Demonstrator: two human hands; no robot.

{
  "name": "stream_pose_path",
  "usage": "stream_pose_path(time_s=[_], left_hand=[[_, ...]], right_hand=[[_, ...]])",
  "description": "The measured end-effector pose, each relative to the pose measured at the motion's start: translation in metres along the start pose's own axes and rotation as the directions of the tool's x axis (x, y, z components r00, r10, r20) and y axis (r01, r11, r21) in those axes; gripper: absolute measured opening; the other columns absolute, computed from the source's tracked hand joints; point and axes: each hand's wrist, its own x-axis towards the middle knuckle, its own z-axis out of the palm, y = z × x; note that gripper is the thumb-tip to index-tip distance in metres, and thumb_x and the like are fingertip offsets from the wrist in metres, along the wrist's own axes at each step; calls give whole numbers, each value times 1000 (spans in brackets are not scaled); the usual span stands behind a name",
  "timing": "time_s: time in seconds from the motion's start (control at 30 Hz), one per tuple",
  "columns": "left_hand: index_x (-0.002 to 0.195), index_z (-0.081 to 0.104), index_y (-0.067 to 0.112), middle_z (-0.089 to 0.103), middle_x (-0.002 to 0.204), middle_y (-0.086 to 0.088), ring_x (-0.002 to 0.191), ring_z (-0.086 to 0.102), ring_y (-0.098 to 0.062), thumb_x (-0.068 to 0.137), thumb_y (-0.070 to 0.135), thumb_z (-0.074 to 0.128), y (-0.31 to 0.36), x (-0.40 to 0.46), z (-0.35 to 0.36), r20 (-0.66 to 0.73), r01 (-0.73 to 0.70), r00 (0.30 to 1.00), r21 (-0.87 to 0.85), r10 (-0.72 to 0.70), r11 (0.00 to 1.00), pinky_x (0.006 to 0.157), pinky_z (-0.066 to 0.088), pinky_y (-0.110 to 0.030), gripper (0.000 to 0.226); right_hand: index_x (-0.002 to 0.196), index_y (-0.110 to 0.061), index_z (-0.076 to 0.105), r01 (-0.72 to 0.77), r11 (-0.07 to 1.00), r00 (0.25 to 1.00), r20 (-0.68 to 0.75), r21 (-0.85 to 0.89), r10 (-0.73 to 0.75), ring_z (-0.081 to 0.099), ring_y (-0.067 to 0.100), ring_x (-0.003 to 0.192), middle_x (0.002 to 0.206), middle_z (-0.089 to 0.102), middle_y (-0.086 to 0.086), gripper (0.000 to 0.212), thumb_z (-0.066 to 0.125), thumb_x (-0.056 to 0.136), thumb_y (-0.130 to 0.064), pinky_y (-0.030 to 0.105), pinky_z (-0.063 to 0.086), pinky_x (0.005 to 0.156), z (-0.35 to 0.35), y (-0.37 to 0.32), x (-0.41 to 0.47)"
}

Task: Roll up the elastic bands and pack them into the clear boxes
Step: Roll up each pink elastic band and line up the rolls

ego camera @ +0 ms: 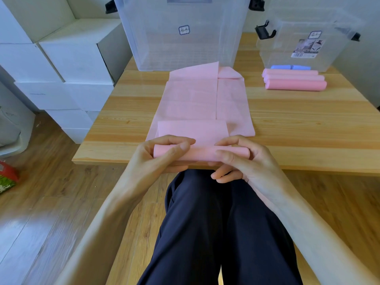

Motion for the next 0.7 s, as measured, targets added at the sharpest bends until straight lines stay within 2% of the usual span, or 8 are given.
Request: stream_pose_path(time_s=[0.17, 0.3, 0.43, 0.57, 0.7], left_hand=[[82, 78, 18, 77, 99, 2, 92, 73, -14, 71, 30, 73, -1, -1, 0, -6, -8, 1000, 5, 8, 1000, 70, 58, -21, 17], [89, 78, 19, 77, 97, 4, 91, 73, -12, 75, 35, 69, -1, 1, 0, -55, -12, 998, 25, 14, 1000, 67, 57, -19, 23], [100, 76, 19, 77, 97, 0, 91, 74, -15, 76, 26, 71, -1, -2, -3, 8, -20, 1000, 10, 20, 1000, 73, 59, -23, 26], [90, 75, 15, 77, 90, 2, 82, 75, -12, 72, 28, 72, -1, -3, 0, -23, -21, 999, 12, 22, 1000, 67, 58, -20, 22], [86, 75, 10, 77, 89, 1, 84, 73, -11, 73, 32, 72, 0, -1, 0, -34, -19, 999, 22, 19, 1000, 69, 58, -21, 26]], right_hand=[[94, -8, 66, -28, 1000, 1000, 7, 3, 28, 73, 30, 65, 78, 74, 18, 34, 70, 77, -36, 30, 60, 56, 2, -2, -1], [109, -11, 63, -25, 1000, 999, 40, 4, 25, 74, 31, 72, 87, 75, 17, 38, 73, 77, -27, 31, 60, 60, 2, -2, -1], [101, -8, 65, -1, 1000, 1000, 5, 14, 1, 73, 30, 67, 81, 74, 18, 30, 71, 80, -28, 29, 58, 57, 1, -3, -1], [93, -11, 70, -10, 1000, 1000, -12, 12, 10, 74, 32, 71, 81, 74, 15, 33, 73, 73, -36, 30, 59, 58, 3, -2, 0], [99, -13, 73, 9, 1000, 1000, -12, 7, -9, 74, 31, 71, 75, 73, 12, 33, 76, 71, -30, 30, 59, 60, 3, -1, 0]])
